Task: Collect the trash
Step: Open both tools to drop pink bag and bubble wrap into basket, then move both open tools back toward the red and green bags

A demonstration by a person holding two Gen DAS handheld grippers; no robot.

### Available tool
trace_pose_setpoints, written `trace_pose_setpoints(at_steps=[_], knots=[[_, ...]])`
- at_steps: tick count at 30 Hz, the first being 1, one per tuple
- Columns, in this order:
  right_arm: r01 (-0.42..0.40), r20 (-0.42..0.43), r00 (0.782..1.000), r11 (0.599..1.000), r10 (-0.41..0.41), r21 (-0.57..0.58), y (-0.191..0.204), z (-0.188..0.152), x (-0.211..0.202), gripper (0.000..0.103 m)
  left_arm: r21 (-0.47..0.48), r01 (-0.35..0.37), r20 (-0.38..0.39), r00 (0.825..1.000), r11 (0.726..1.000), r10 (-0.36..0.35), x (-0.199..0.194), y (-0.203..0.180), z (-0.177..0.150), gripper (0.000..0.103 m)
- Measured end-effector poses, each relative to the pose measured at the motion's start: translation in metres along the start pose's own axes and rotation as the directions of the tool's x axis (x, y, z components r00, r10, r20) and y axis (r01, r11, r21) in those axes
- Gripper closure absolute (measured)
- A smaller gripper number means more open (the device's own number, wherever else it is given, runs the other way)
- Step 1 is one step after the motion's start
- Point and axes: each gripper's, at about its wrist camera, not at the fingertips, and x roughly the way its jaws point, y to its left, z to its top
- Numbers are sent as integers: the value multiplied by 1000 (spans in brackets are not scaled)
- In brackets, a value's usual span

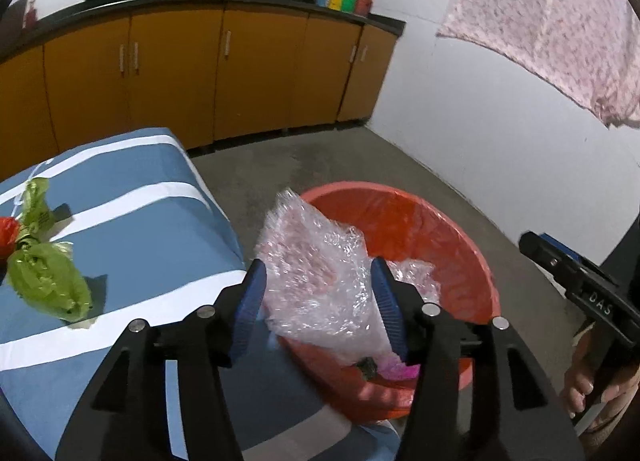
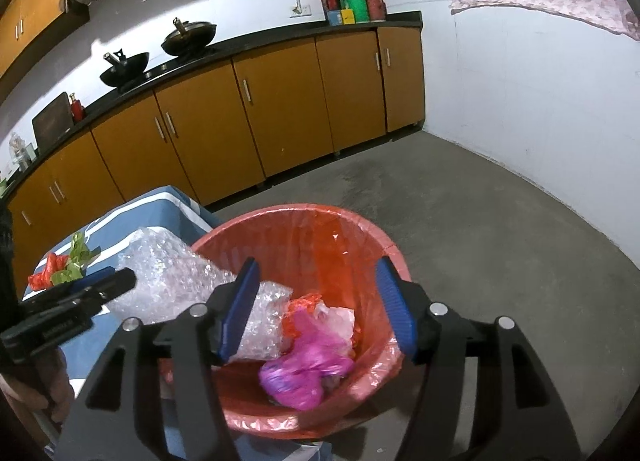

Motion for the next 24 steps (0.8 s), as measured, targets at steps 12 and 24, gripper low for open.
trace_pose_setpoints(at_steps=[12,24], knots=[[-76,8,997,993,77,-91,54,-5,-13,43,-41,-120,86,989,992,123,-43,50,-1,43],[-194,-25,981,960,193,-202,151,-6,-11,43,-138,-320,116,935,937,336,-103,144,-29,37]])
